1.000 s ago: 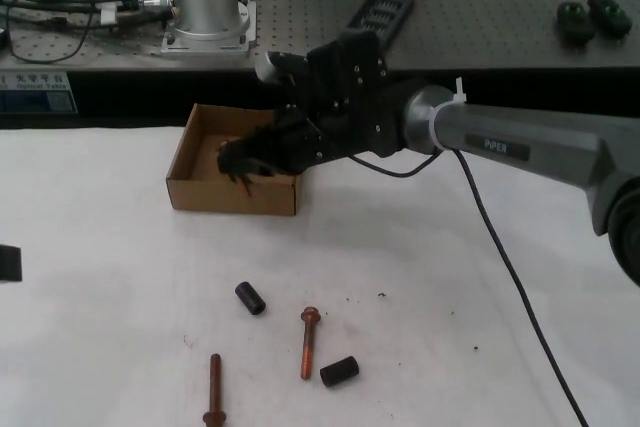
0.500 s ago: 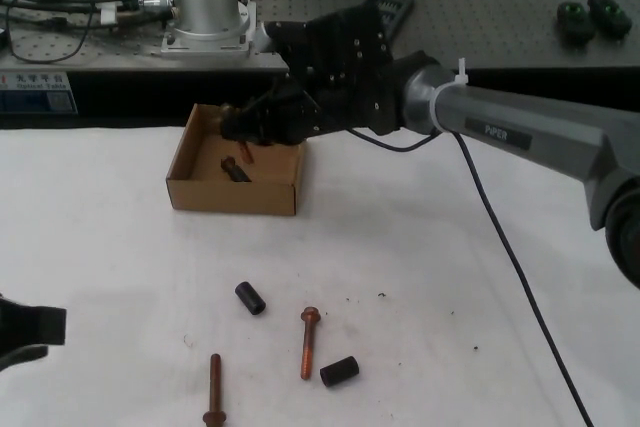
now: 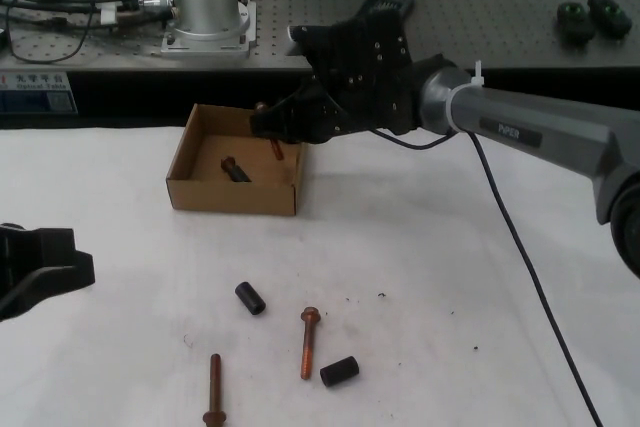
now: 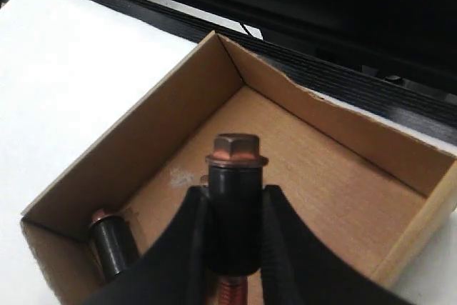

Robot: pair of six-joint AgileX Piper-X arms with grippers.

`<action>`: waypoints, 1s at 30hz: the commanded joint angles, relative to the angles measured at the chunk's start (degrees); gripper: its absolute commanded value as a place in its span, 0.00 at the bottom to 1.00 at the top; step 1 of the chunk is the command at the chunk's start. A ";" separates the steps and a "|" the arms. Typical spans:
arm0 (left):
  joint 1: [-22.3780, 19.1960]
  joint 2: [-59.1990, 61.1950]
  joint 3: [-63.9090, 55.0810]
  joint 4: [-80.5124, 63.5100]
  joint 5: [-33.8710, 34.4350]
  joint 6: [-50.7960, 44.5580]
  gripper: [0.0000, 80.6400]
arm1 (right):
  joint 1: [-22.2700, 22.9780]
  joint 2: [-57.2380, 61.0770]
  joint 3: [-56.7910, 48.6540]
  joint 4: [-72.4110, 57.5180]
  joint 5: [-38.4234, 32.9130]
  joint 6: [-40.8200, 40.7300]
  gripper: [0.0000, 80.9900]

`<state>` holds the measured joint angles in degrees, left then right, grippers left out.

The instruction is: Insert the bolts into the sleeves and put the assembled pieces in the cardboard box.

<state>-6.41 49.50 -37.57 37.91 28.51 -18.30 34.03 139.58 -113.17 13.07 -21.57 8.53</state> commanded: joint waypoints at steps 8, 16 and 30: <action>-0.26 -0.50 -0.33 -1.21 0.17 -0.69 0.00 | -0.51 -0.83 -1.21 -0.12 -2.99 3.64 0.43; -0.26 -0.50 -0.33 -1.21 0.17 -0.69 0.00 | -0.51 -5.72 -1.21 10.05 -3.89 0.83 0.41; -0.26 -0.50 -0.33 -5.18 0.18 -0.69 0.00 | 5.93 -13.59 6.38 41.33 6.83 -1.36 0.31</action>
<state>-6.41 49.50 -37.57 34.00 28.51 -18.42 38.69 127.06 -107.78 51.88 -16.92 2.88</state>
